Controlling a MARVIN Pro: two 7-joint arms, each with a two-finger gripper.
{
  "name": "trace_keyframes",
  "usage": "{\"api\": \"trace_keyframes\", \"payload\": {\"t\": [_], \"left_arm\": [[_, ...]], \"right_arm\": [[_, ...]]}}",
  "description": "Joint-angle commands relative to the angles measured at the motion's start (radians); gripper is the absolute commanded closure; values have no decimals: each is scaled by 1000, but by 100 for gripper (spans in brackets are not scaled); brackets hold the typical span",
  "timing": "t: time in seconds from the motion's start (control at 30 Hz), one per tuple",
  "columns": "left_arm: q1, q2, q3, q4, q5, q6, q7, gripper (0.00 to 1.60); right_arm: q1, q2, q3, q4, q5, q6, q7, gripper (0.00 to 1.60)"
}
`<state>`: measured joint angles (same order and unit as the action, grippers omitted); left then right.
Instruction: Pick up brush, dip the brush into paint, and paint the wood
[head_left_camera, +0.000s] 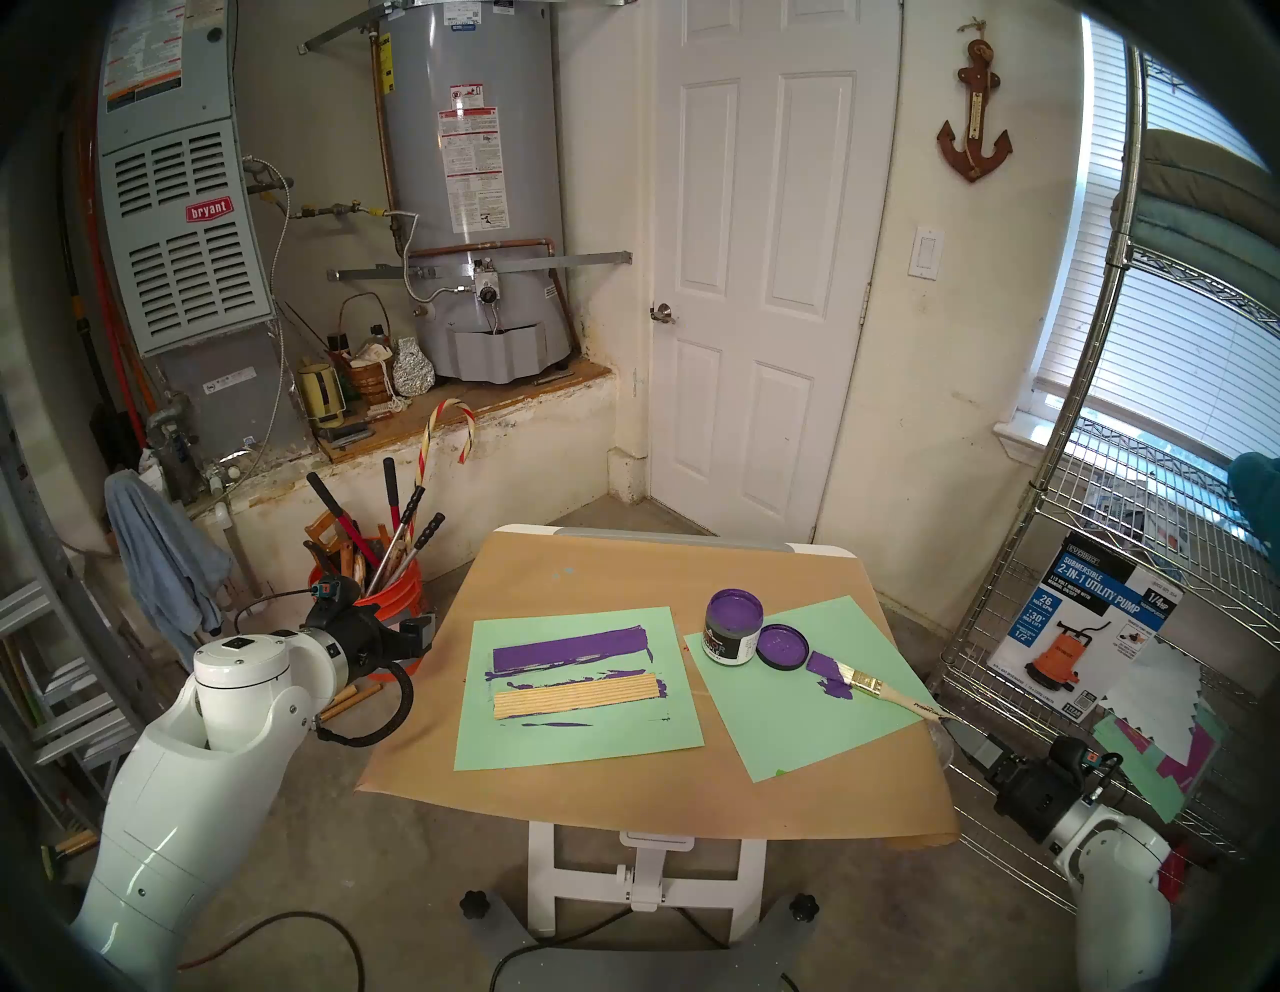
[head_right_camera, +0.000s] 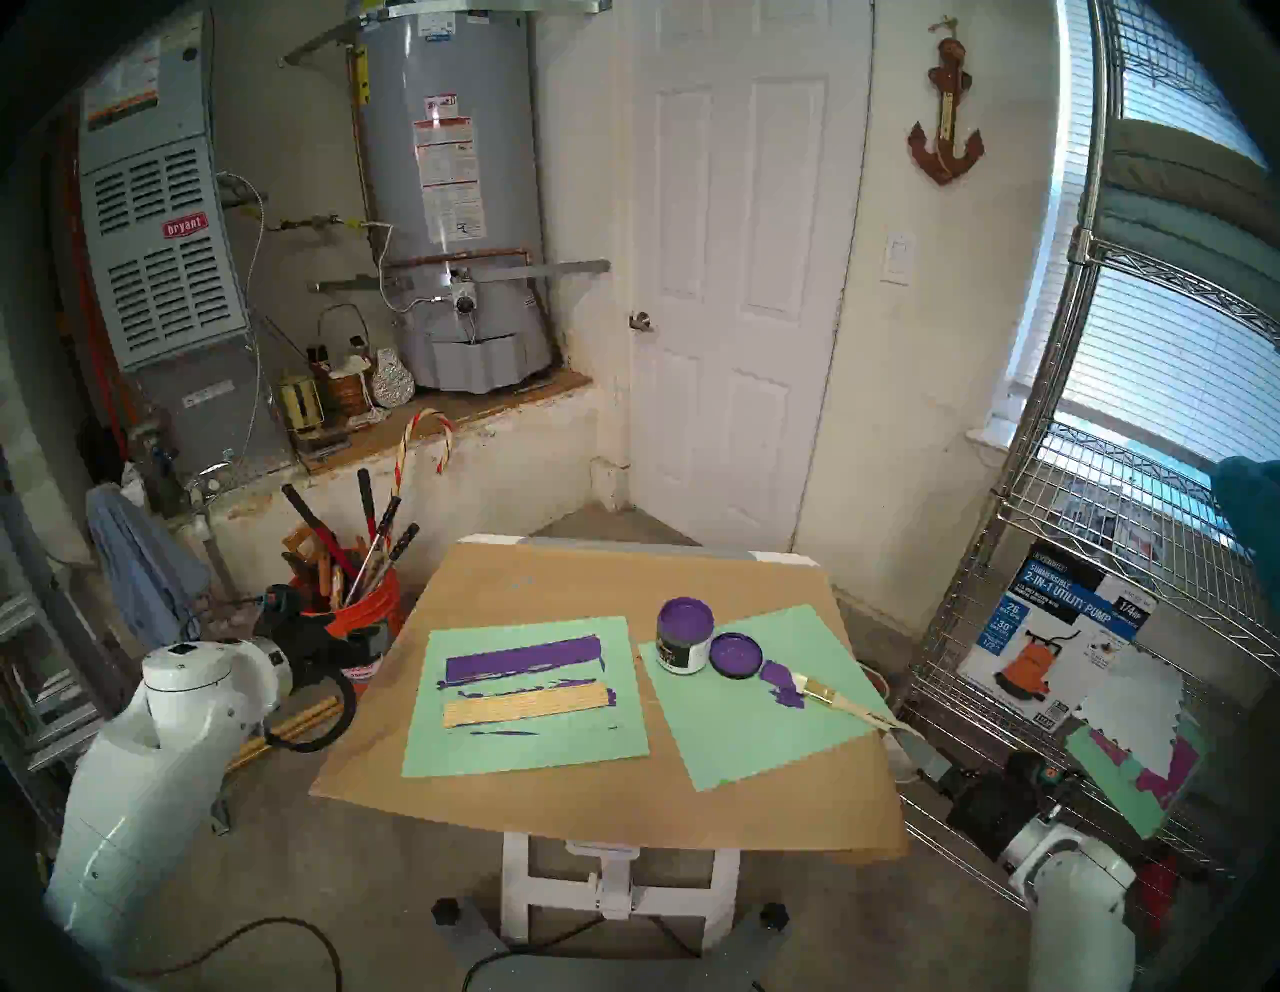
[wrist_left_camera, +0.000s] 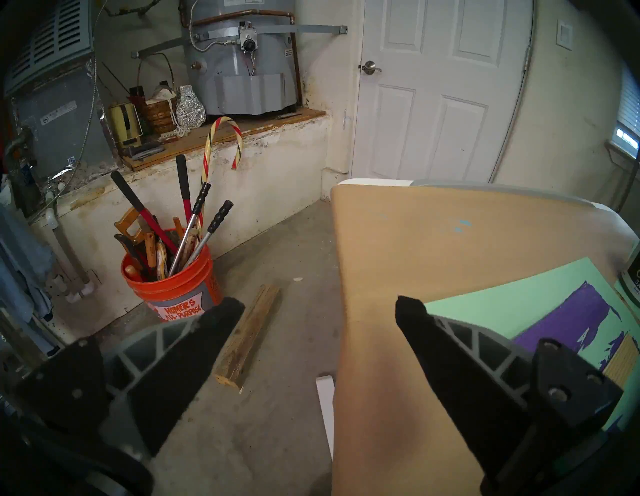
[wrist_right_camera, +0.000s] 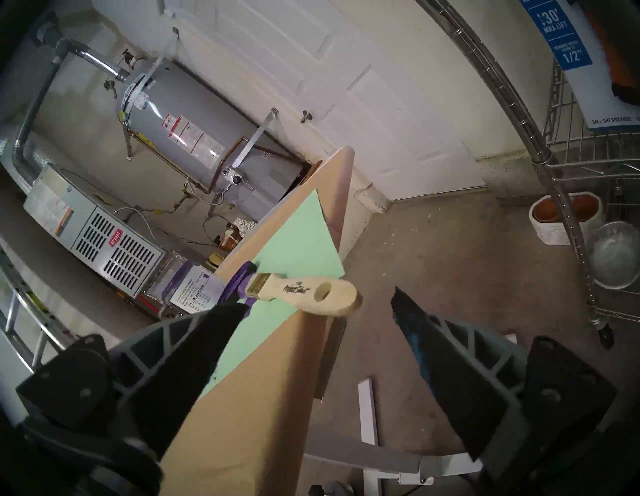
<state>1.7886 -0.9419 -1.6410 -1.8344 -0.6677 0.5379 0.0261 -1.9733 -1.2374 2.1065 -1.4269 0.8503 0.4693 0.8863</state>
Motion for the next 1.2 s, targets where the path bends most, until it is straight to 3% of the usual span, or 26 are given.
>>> {"api": "trace_keyframes", "payload": {"t": [0.0, 1.17], "left_arm": [[-4, 2, -9, -14, -2, -2, 1, 0], [-4, 2, -9, -14, -2, -2, 1, 0]], "right_arm": [[33, -7, -2, 15, 12, -10, 3, 0], [64, -28, -17, -3, 5, 11, -21, 0]]}}
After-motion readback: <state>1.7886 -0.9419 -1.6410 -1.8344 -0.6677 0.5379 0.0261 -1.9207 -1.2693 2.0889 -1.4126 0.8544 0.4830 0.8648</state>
